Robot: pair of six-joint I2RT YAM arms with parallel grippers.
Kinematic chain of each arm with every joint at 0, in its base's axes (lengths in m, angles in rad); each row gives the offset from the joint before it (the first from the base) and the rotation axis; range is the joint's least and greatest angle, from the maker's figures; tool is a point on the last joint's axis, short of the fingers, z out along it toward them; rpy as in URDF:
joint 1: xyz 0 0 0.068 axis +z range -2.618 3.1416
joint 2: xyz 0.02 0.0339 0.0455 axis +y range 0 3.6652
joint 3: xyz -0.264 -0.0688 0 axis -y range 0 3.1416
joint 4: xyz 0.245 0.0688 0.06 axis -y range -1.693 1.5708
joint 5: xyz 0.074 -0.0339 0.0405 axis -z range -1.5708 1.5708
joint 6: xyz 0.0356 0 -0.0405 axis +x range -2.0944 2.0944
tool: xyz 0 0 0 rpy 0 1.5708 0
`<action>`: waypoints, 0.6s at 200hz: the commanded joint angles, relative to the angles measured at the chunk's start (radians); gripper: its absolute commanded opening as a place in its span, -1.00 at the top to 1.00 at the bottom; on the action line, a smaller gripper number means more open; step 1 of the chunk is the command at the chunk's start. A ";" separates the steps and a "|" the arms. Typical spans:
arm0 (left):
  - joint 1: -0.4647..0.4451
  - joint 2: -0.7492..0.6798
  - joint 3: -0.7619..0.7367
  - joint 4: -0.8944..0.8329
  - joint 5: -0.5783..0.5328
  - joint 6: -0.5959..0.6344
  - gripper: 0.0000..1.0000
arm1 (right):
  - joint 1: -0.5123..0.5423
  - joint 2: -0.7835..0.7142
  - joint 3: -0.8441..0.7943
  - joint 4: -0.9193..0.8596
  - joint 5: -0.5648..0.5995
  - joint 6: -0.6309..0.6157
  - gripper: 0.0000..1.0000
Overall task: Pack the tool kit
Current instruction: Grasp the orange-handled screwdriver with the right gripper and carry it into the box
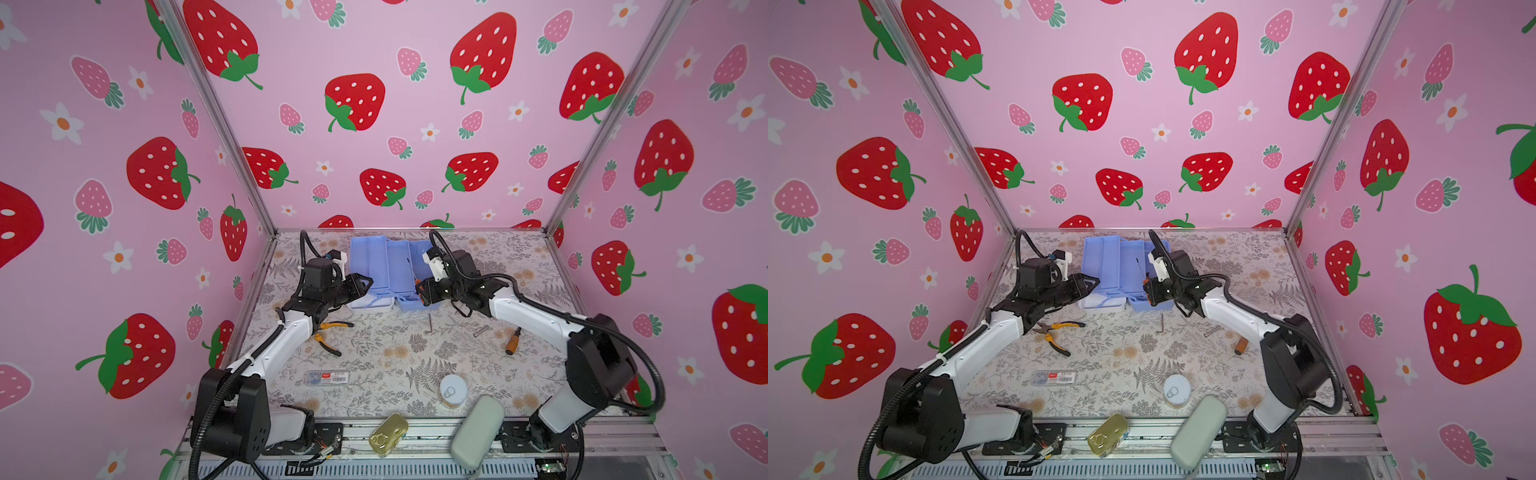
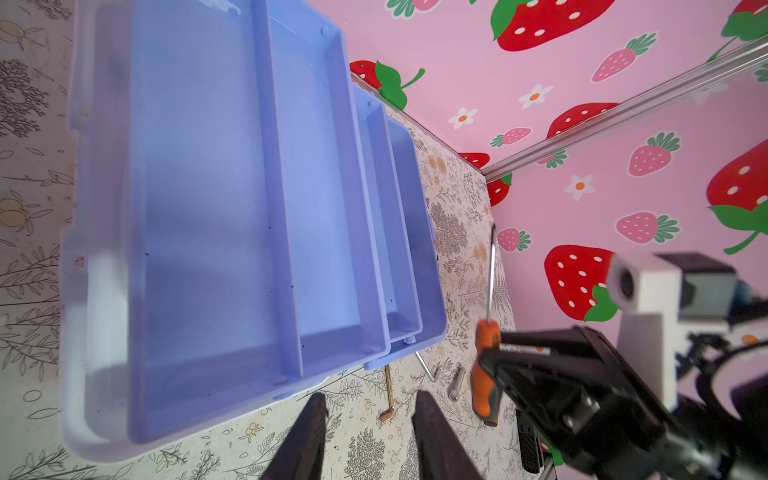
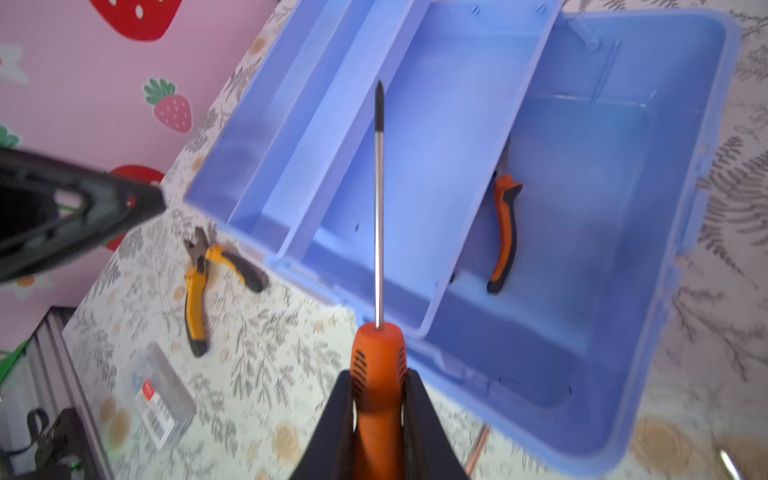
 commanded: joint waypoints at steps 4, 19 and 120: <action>-0.004 -0.028 0.038 -0.034 -0.044 0.031 0.22 | -0.014 0.152 0.166 0.044 -0.104 0.055 1.00; -0.003 -0.034 0.051 -0.068 -0.073 0.048 0.22 | -0.023 0.228 0.253 0.041 -0.136 0.080 0.90; 0.008 -0.035 0.040 -0.089 -0.131 0.056 0.22 | -0.031 0.362 0.347 0.075 -0.232 0.164 0.20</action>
